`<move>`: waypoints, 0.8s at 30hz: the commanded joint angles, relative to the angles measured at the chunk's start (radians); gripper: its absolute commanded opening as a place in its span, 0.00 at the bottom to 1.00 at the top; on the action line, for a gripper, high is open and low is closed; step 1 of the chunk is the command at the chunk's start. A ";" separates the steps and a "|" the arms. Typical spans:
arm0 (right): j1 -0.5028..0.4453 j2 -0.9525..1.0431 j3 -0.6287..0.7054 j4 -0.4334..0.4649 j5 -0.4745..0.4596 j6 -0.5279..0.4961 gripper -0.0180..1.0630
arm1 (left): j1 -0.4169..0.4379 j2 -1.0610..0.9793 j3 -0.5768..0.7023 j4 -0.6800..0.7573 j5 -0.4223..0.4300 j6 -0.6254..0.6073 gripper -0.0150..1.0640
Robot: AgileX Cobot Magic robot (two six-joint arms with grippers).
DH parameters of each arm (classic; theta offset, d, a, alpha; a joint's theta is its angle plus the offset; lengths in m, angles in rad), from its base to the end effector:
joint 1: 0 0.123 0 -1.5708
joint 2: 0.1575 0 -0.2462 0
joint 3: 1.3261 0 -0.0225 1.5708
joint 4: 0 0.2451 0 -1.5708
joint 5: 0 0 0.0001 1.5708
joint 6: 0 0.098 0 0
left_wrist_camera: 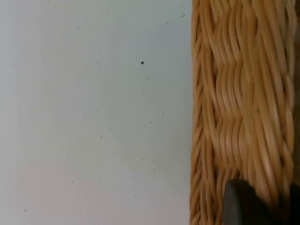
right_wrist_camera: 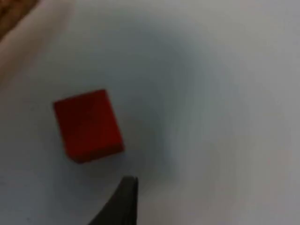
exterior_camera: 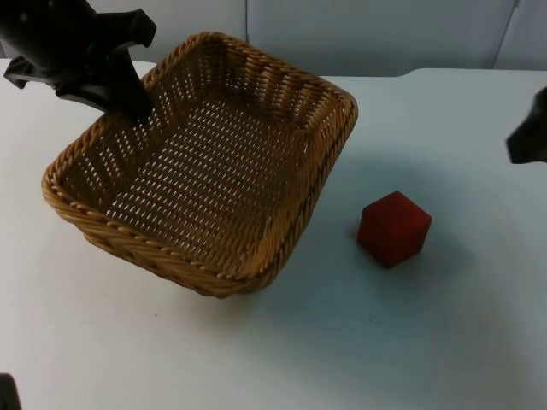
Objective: Pick up the basket with the left hand and place the cube into the basket with the right hand.
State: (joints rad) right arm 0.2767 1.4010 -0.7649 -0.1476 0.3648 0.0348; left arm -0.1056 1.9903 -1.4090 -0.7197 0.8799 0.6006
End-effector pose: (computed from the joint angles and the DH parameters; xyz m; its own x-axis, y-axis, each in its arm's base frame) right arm 0.2686 0.0709 0.1832 -0.7306 -0.3144 -0.6062 -0.3188 0.9421 -0.1044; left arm 0.3813 -0.0905 0.1533 -0.9105 0.1754 -0.3745 0.3430 0.8262 -0.4469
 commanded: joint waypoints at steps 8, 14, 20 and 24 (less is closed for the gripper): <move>0.116 0.210 -0.099 0.188 -0.018 -0.178 0.99 | -0.002 -0.017 -0.012 -0.033 0.004 -0.006 0.01; 0.142 0.327 -0.099 0.201 -0.047 -0.212 0.99 | -0.002 -0.017 -0.012 -0.033 0.004 -0.006 0.01; 0.151 0.386 -0.099 0.202 -0.089 -0.240 0.99 | -0.002 -0.017 -0.012 -0.033 0.004 -0.006 0.01; 0.153 0.418 -0.099 0.206 -0.129 -0.284 0.99 | -0.002 -0.017 -0.012 -0.033 0.004 -0.006 0.01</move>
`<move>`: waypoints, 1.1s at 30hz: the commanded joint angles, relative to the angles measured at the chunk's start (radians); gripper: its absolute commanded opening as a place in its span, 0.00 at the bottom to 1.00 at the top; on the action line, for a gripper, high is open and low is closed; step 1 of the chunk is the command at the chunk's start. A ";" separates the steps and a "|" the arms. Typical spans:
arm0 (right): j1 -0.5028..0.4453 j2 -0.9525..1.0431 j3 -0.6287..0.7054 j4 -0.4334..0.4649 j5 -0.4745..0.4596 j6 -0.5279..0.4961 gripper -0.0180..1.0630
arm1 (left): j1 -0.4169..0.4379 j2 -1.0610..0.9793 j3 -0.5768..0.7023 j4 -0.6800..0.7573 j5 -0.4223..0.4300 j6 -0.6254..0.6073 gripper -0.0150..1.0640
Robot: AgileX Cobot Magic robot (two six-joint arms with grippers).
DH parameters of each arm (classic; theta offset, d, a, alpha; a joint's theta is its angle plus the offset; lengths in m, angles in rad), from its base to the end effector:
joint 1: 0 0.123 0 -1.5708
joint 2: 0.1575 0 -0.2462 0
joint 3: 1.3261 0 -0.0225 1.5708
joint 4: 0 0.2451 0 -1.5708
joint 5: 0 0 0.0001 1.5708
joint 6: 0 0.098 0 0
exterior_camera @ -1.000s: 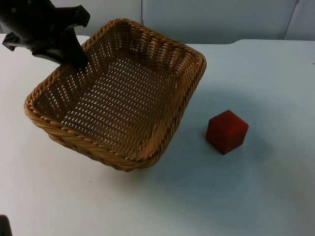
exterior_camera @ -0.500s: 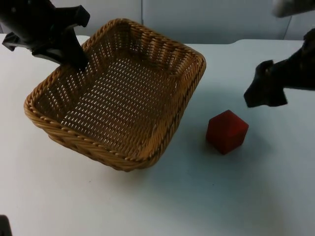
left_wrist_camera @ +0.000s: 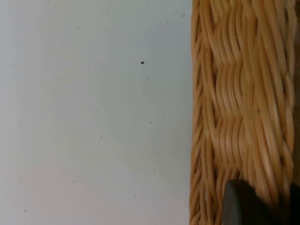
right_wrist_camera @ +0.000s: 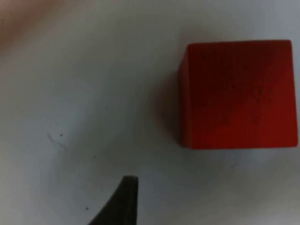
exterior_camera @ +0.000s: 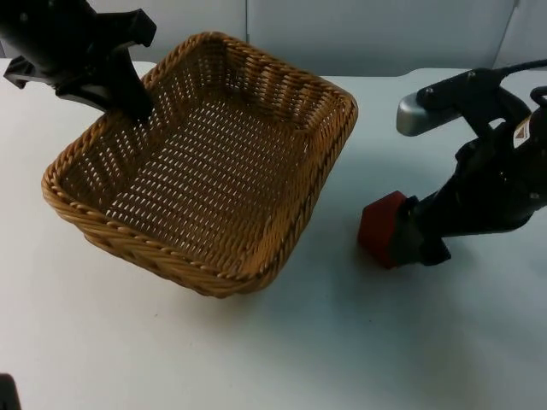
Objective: Pick up the basket with the left hand and place the cube into the basket with the right hand.
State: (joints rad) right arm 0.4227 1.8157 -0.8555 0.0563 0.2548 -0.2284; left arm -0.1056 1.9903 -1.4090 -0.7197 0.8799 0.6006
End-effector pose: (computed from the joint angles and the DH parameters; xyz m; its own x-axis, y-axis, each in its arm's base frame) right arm 0.2850 0.1297 0.0876 -0.7394 -0.5223 -0.4247 -0.5520 0.8316 -0.0616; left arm 0.3813 -0.0905 0.1533 -0.9105 0.1754 -0.3745 0.3430 0.8262 -0.4469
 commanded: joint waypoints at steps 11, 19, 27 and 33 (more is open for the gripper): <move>0.007 0.062 -0.010 0.000 -0.255 -0.066 0.99 | -0.002 -0.017 -0.012 -0.033 0.004 -0.006 0.01; 0.015 0.129 -0.010 0.000 -0.318 -0.064 0.99 | -0.002 -0.017 -0.012 -0.033 0.004 -0.006 0.01; 0.015 0.157 -0.011 0.002 -0.330 -0.060 0.23 | -0.002 -0.017 -0.012 -0.033 0.004 -0.006 0.01; -0.015 0.096 -0.101 -0.056 -0.255 -0.059 0.02 | -0.002 -0.017 -0.012 -0.033 0.004 -0.006 0.01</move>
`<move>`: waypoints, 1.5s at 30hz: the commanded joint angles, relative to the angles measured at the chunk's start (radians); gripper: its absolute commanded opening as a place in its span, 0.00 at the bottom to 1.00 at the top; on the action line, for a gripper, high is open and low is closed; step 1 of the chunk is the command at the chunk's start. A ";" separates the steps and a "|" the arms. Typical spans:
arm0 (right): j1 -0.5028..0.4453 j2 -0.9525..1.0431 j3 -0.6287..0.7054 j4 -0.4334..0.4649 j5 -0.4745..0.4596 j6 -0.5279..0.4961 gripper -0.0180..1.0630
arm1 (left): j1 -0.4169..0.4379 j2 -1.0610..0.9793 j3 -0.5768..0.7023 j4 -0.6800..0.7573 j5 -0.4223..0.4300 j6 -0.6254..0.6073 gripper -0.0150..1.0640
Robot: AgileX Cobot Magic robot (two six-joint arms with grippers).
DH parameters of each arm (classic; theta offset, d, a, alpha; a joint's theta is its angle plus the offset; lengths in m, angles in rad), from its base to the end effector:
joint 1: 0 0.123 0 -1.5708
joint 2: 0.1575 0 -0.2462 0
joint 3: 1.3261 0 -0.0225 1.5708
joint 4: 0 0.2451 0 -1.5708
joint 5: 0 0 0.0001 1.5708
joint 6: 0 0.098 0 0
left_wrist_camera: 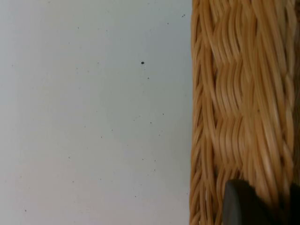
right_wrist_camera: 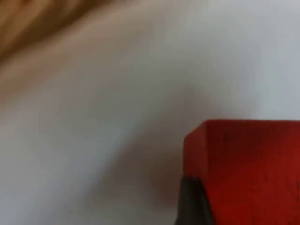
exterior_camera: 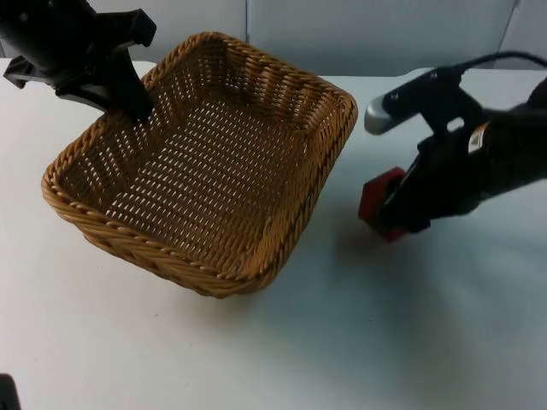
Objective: Pick up the basket with the left hand and place the cube into the basket with the right hand.
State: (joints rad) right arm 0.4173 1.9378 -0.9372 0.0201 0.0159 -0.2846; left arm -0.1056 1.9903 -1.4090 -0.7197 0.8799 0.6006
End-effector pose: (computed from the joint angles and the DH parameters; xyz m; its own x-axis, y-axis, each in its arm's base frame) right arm 0.3194 0.1417 0.0773 -0.6010 -0.5524 -0.5776 -0.5828 0.7974 -0.1562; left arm 0.3813 -0.0905 0.1533 -0.9105 0.1754 -0.3745 0.3430 0.8262 -0.4469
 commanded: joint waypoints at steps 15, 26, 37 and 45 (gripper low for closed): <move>0.063 -0.121 -0.462 -0.283 0.381 0.306 0.02 | -0.002 -0.017 -0.012 -0.033 0.003 -0.006 0.01; 0.222 -0.051 -0.462 0.140 0.367 -0.062 0.01 | -0.002 -0.017 -0.012 -0.033 -0.004 -0.006 0.01; 0.276 0.056 -0.460 0.141 0.410 -0.029 0.14 | -0.002 -0.017 -0.012 -0.033 -0.014 -0.006 0.01; 0.276 0.056 -0.460 0.137 0.410 -0.034 0.95 | -0.002 -0.017 -0.012 -0.033 -0.039 -0.006 0.01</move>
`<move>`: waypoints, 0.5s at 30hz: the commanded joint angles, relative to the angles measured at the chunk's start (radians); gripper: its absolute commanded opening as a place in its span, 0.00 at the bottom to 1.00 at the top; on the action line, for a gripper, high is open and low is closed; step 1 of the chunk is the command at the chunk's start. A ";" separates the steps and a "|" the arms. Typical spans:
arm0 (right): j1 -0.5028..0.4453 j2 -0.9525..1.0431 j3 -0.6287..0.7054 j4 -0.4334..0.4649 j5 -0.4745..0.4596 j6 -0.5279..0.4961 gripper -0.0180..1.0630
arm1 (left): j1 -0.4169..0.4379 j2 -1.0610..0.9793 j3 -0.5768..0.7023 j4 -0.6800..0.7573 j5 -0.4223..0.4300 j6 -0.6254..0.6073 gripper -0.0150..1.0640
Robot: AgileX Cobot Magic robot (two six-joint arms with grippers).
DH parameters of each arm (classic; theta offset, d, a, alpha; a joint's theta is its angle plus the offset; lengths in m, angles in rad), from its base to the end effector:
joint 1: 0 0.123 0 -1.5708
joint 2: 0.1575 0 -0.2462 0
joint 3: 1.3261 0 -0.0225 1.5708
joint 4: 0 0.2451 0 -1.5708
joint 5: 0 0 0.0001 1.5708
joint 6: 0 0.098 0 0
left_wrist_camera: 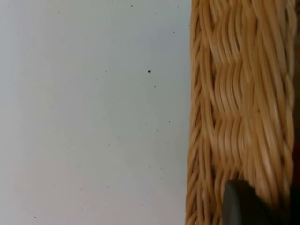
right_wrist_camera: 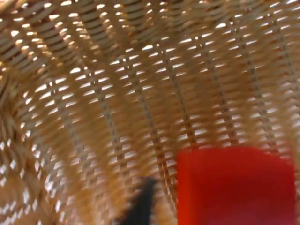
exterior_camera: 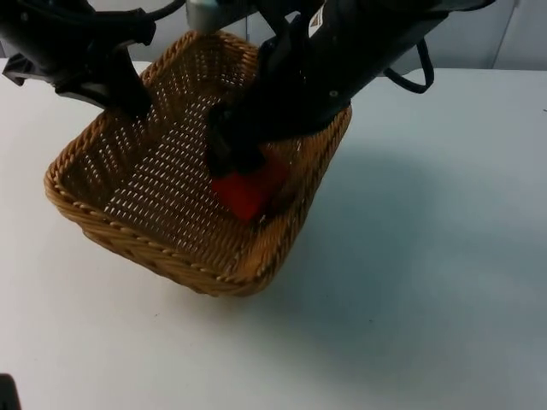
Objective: Pick up the basket with the left hand and place the cube into the basket with the right hand.
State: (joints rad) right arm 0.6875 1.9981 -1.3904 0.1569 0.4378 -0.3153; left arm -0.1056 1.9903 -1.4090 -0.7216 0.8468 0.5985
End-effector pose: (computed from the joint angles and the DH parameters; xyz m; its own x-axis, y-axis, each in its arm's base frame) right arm 0.3176 0.2692 0.1461 -0.5067 -0.6383 -0.5794 -0.7614 0.6466 -0.0464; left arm 0.3844 -0.0896 0.1536 -0.9047 0.1577 -0.3958 0.3356 0.8361 -0.4340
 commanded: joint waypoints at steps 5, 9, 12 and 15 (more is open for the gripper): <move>-0.020 -0.020 -0.015 -0.064 -0.028 -0.018 0.94 | -0.002 -0.017 -0.012 -0.031 -0.049 -0.004 0.01; -0.101 -0.131 -0.080 -0.163 0.048 0.004 0.22 | -0.002 -0.017 -0.012 -0.031 -0.090 -0.004 0.01; -0.150 -0.221 -0.098 -0.165 0.051 0.011 0.02 | -0.002 -0.017 -0.012 -0.031 -0.108 -0.004 0.01; -0.222 -0.311 -0.102 -0.170 0.052 0.036 0.01 | -0.002 -0.017 -0.012 -0.031 -0.124 -0.004 0.01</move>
State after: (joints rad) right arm 0.4863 1.7195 -1.4847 0.0000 0.4817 -0.2874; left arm -0.1056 1.9903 -1.4090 -0.7125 0.7353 0.6006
